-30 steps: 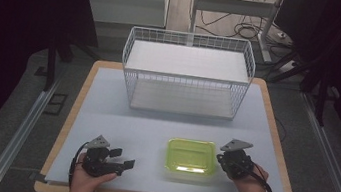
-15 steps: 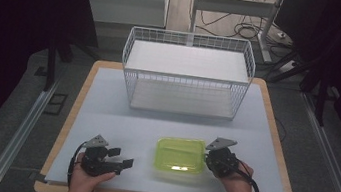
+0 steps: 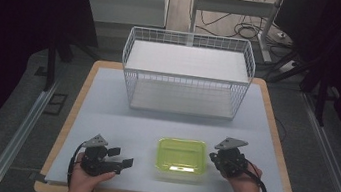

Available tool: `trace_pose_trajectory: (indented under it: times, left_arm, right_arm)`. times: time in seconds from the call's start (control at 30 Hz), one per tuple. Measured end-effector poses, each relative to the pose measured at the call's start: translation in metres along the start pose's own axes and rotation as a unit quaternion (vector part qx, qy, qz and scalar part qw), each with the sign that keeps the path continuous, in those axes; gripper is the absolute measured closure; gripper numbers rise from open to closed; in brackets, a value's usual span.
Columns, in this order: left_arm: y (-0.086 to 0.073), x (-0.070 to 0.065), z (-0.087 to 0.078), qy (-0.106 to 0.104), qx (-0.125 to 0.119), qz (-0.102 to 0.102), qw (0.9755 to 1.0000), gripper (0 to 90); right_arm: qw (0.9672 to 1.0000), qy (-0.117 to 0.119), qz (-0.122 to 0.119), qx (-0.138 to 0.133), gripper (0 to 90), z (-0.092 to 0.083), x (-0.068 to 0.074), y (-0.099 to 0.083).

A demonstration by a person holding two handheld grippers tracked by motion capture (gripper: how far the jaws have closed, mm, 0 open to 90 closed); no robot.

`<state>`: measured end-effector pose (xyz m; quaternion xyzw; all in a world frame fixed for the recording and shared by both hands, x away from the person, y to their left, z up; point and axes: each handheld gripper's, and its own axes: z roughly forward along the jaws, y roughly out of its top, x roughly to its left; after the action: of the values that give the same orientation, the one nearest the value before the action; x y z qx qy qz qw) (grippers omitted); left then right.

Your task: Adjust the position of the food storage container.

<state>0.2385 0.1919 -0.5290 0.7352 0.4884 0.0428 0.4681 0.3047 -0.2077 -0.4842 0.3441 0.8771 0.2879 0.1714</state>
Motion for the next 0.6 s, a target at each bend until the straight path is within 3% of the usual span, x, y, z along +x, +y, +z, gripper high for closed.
trace_pose_trajectory:
  times: [0.1, 0.23, 0.33, 0.37, 0.4, 0.43, 0.47, 0.53, 0.6]
  left_arm:
    - [0.001, 0.000, -0.001, 0.000, -0.005, -0.004, 1.0000, 24.3]
    - [0.004, -0.001, -0.004, 0.001, -0.011, -0.014, 0.9999, 24.3]
    - [0.008, -0.003, -0.007, -0.005, -0.013, -0.018, 0.9997, 24.6]
    - [0.009, -0.004, -0.007, -0.007, -0.014, -0.020, 0.9997, 24.8]
    - [0.011, -0.006, -0.008, -0.009, -0.014, -0.021, 0.9996, 25.0]
    - [0.012, -0.007, -0.008, -0.010, -0.013, -0.023, 0.9996, 25.0]
    - [0.014, -0.008, -0.008, -0.014, -0.014, -0.026, 0.9995, 25.1]
    - [0.017, -0.010, -0.008, -0.022, -0.013, -0.031, 0.9992, 25.1]
    - [0.019, -0.010, -0.008, -0.036, -0.014, -0.041, 0.9984, 25.0]
  right_arm:
    - [1.0000, 0.000, 0.006, -0.008, 90.0, -0.005, -0.004, -0.001]
    - [0.9988, 0.010, 0.032, -0.036, 88.8, -0.020, -0.013, -0.007]
    - [0.9960, 0.029, 0.054, -0.065, 85.2, -0.030, -0.020, -0.013]
    - [0.9945, 0.041, 0.062, -0.074, 80.4, -0.033, -0.023, -0.016]
    - [0.9917, 0.057, 0.078, -0.085, 67.3, -0.035, -0.026, -0.019]
    - [0.9917, 0.057, 0.078, -0.085, 67.3, -0.035, -0.026, -0.019]
    - [0.9872, 0.082, 0.095, -0.099, 56.3, -0.036, -0.029, -0.022]
    - [0.9856, 0.092, 0.099, -0.102, 51.8, -0.035, -0.030, -0.022]
    - [0.9808, 0.109, 0.115, -0.113, 41.4, -0.035, -0.033, -0.024]
